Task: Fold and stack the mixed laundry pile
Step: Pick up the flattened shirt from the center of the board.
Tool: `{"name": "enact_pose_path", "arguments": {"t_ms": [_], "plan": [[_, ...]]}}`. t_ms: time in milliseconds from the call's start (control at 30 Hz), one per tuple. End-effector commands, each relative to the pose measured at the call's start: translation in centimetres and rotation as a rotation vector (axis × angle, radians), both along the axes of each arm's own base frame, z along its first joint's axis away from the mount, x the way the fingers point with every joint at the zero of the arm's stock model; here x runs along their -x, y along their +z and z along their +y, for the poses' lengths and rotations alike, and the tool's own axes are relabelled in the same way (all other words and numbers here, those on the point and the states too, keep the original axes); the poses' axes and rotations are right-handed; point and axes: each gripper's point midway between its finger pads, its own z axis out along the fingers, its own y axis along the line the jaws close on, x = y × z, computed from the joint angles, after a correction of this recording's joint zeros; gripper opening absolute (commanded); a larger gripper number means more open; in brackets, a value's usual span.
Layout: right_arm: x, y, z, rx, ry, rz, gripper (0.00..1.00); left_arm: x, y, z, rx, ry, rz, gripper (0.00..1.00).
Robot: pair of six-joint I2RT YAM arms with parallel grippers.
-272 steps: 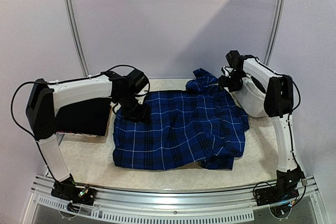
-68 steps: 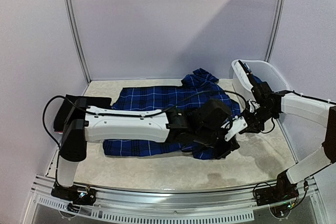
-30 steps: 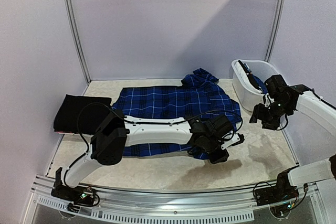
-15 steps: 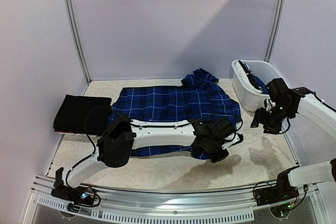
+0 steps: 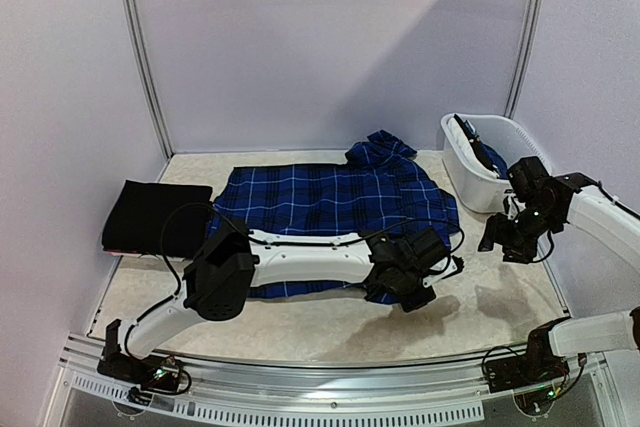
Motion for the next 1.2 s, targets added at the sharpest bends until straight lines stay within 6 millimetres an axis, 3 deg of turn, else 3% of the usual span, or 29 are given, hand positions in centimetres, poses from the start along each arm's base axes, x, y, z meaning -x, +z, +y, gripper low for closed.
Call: {"name": "enact_pose_path", "arguments": {"t_ms": [0, 300, 467, 600, 767, 1167], "plan": [[0.4, 0.2, -0.4, 0.003, -0.013, -0.016, 0.67, 2.1, 1.4, 0.4, 0.012, -0.018, 0.068, 0.00], [0.9, 0.9, -0.8, 0.009, -0.019, -0.052, 0.67, 3.7, 11.2, -0.6, 0.226, -0.043, 0.158, 0.00], [0.7, 1.6, -0.4, -0.016, -0.007, -0.089, 0.67, 2.5, 15.4, -0.1, 0.366, 0.006, 0.263, 0.00], [0.5, 2.3, 0.0, -0.037, 0.018, -0.134, 0.67, -0.2, 18.8, 0.6, 0.487, 0.073, 0.331, 0.00], [0.0, 2.8, 1.4, -0.108, 0.061, -0.180, 0.67, -5.2, 21.7, 2.4, 0.619, 0.178, 0.392, 0.00], [-1.5, 4.5, 6.2, -0.343, 0.223, -0.271, 0.65, -16.3, 22.4, 8.4, 0.743, 0.389, 0.443, 0.00]]}}
